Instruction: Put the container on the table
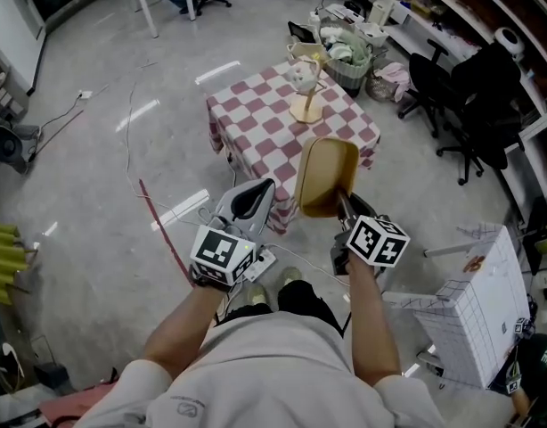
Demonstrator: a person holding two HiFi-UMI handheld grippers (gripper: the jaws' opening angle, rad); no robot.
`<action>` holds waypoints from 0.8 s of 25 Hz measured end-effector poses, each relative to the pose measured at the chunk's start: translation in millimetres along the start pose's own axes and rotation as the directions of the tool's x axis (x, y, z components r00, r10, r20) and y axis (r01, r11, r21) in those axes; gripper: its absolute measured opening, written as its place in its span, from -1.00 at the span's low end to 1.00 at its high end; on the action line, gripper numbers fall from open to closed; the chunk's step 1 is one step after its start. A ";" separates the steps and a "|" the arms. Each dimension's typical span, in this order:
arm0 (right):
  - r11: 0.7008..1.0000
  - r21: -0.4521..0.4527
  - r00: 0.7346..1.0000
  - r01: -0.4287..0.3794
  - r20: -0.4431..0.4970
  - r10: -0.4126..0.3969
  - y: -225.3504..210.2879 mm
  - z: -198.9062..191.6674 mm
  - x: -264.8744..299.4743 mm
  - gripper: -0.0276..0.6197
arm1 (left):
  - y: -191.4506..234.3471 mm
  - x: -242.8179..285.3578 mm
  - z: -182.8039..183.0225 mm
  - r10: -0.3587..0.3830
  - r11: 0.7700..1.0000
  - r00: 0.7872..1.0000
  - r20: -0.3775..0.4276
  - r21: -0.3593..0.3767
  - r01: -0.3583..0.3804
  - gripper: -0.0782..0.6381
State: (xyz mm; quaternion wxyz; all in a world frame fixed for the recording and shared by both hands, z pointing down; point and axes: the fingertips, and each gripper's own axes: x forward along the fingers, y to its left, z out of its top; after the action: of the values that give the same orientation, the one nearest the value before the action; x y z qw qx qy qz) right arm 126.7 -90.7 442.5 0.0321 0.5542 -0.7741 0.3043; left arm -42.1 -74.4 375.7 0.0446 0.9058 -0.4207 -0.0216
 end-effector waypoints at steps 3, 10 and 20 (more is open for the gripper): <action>1.000 0.001 1.000 0.002 -0.011 -0.002 -2.1 -0.4 13.6 -0.84 | 8.2 6.6 -4.5 -0.002 1.000 1.000 -0.006 -0.005 0.001 -0.76; 1.000 -0.009 0.997 -0.017 -0.073 0.017 -18.7 -2.6 65.4 -0.84 | 35.6 42.7 -22.9 0.026 0.999 0.999 -0.034 -0.020 -0.027 -0.76; 0.998 -0.027 0.979 -0.049 -0.197 0.043 -69.3 4.8 156.1 -0.84 | 77.2 123.9 -56.7 0.084 0.995 0.991 -0.102 -0.051 -0.090 -0.76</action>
State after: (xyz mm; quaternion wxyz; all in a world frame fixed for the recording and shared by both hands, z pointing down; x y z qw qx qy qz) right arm 129.0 -238.0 529.2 0.1101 0.5029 -0.7845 0.3457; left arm -16.5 -215.1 439.6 0.0914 0.8850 -0.4564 0.0140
